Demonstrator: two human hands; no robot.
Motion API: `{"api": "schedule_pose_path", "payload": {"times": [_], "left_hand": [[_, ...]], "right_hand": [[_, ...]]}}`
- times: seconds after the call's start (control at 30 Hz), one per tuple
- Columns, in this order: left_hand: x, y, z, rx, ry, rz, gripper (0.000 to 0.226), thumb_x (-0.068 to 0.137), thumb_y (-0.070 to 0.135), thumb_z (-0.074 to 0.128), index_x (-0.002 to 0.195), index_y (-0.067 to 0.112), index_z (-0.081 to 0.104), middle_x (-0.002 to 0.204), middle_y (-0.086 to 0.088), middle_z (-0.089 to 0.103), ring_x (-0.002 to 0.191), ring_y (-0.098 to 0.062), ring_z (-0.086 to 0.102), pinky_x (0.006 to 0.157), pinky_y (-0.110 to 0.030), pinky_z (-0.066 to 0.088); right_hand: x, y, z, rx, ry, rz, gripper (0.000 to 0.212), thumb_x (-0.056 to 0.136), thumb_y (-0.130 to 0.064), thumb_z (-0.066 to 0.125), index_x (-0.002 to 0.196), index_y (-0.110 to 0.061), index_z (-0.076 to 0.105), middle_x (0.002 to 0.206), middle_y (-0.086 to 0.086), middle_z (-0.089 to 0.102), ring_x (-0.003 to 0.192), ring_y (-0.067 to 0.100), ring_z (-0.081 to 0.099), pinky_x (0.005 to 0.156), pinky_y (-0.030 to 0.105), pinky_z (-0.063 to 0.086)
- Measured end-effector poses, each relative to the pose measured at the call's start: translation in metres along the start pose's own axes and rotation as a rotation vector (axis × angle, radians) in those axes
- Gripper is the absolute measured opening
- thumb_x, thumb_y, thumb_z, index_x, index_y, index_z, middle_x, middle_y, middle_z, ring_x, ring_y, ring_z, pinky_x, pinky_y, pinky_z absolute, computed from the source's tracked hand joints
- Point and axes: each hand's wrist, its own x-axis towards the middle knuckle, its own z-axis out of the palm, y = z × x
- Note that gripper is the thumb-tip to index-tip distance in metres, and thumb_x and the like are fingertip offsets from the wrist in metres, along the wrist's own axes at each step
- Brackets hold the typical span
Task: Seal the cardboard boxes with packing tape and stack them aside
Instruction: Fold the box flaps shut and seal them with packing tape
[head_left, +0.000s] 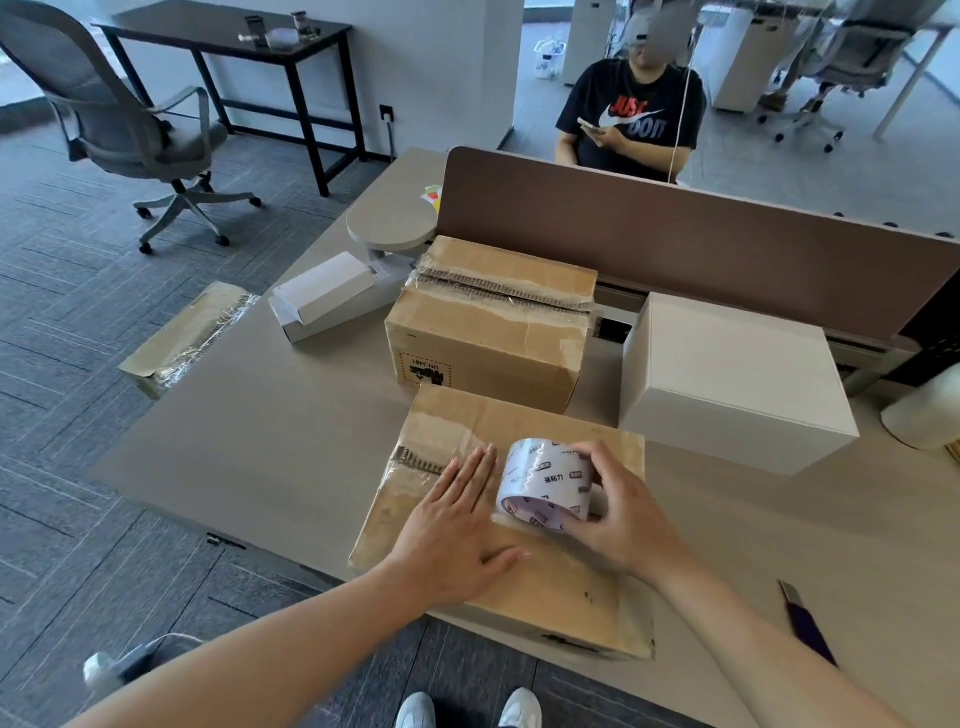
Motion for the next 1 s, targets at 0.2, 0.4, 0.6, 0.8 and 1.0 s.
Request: {"api": "schedule_pose_path", "payload": {"times": [0.2,0.4,0.6,0.8,1.0], "left_hand": [[-0.001,-0.003,0.002,0.001,0.059,0.019,0.101,0.091,0.079,0.018,0.154,0.006,-0.013,0.163,-0.010,-0.018,0.150,-0.022,-0.021,0.121,-0.038,-0.006],[-0.002,-0.001,0.000,-0.022,0.045,0.008,0.105,0.085,0.086,0.005,0.154,0.009,-0.014,0.162,-0.007,-0.022,0.150,-0.021,-0.021,0.121,-0.038,-0.006],[-0.002,-0.002,0.000,-0.032,0.052,0.014,0.104,0.088,0.085,0.013,0.155,0.010,-0.012,0.163,-0.007,-0.018,0.150,-0.021,-0.018,0.123,-0.039,-0.003],[-0.001,-0.002,0.002,-0.037,0.073,0.004,0.101,0.088,0.085,0.019,0.158,0.014,0.002,0.165,-0.001,-0.004,0.152,-0.020,-0.008,0.121,-0.039,0.000],[0.000,-0.002,-0.001,-0.034,0.045,0.012,0.094,0.088,0.085,0.015,0.158,0.025,-0.004,0.165,0.010,-0.009,0.152,-0.019,-0.015,0.122,-0.040,-0.002]], "right_hand": [[-0.008,0.002,-0.039,-0.123,-0.026,-0.022,0.075,0.060,-0.078,0.068,0.118,-0.032,0.055,0.102,-0.024,0.060,0.091,-0.003,0.058,0.074,0.007,0.040],[-0.005,0.018,-0.063,-0.400,-0.193,-0.053,0.081,0.064,-0.074,0.071,0.135,-0.043,0.045,0.123,-0.027,0.055,0.111,-0.004,0.053,0.099,0.031,0.036],[-0.010,0.011,-0.095,-0.766,-0.302,-0.022,0.081,0.073,-0.068,0.058,0.145,-0.044,0.033,0.098,-0.026,0.044,0.085,-0.004,0.039,0.087,0.023,0.020],[-0.029,0.031,-0.099,-0.311,-0.068,0.182,0.066,0.064,-0.042,0.084,0.112,-0.035,0.041,0.103,-0.020,0.055,0.088,0.007,0.051,0.082,0.027,0.043],[-0.053,0.044,-0.079,-0.040,0.073,0.164,0.051,0.055,-0.039,0.075,0.102,-0.038,0.054,0.089,-0.015,0.060,0.078,0.008,0.056,0.066,0.017,0.044]]}}
